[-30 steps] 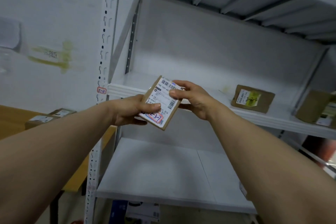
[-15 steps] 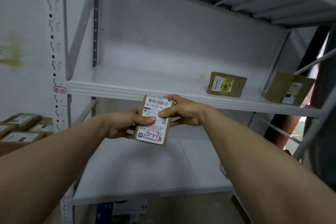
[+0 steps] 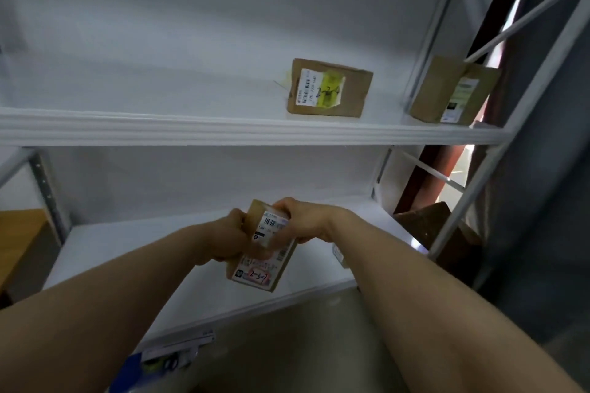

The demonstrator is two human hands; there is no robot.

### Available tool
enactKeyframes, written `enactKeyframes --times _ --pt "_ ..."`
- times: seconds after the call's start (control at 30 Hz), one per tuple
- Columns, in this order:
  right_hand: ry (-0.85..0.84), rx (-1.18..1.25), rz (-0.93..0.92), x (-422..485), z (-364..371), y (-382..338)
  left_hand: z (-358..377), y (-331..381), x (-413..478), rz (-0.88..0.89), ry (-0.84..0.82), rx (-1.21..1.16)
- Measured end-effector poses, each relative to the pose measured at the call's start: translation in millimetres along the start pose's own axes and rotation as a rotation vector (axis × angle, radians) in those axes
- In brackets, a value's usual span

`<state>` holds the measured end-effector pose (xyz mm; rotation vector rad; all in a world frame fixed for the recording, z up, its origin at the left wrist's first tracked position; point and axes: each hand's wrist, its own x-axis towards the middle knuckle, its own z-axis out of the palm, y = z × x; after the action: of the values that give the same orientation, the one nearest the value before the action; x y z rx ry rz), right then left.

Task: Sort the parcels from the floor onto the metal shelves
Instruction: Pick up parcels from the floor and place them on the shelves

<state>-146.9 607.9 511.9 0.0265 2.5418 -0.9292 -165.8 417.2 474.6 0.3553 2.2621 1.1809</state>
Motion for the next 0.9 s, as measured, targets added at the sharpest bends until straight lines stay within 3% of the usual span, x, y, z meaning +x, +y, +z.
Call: enactKeyframes --times 0.23,0.47,0.67,0.9 --pt "0.012 0.085 0.106 40.0 -94.6 124.5 79.3 63.3 135.7 0.049 -0.100 -0.044" --pt "0.236 0.049 0.314 82.0 -182.6 263.9 157.9 117.6 266.1 0.048 -0.185 0.005" --pt "0.554 -0.168 0.468 121.9 -221.1 355.3 206.1 141.0 361.3 -0.055 -0.215 0.069" --pt "0.485 -0.462 0.508 160.3 -221.2 427.8 228.3 124.2 418.6 -0.079 -0.300 0.158"
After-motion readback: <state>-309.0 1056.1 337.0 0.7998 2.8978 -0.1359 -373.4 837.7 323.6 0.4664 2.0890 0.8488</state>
